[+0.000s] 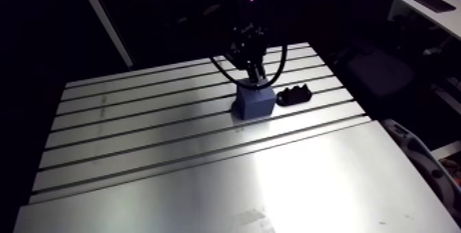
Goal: Pick up the M10 bolt and insert it into the hex recess until seated.
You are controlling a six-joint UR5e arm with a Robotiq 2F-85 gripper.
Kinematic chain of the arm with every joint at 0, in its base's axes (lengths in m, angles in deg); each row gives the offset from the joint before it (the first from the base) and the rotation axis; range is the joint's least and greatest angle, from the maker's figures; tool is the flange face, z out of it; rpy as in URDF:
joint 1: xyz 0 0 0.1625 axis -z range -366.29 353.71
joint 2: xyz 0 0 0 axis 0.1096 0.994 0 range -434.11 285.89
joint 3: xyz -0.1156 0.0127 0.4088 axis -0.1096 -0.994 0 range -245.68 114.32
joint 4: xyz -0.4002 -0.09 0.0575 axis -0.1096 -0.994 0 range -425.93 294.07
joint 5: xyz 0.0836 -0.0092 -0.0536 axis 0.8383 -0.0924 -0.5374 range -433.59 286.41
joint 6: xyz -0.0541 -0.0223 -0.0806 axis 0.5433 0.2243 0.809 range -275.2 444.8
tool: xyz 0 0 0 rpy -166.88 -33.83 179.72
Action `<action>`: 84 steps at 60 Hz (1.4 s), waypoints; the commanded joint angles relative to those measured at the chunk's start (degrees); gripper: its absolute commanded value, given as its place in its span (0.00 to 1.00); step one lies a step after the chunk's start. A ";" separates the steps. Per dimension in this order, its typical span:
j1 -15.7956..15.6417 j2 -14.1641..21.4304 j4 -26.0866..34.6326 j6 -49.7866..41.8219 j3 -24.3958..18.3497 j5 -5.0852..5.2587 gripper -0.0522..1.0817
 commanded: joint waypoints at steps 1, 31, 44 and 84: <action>0.06 -0.12 -0.20 -0.05 -0.07 0.00 0.91; 0.06 -0.12 -0.02 -0.05 0.01 0.00 0.91; 0.06 -0.12 -0.11 -0.05 0.53 0.00 0.91; 0.06 0.92 -2.47 -0.40 0.30 1.89 0.05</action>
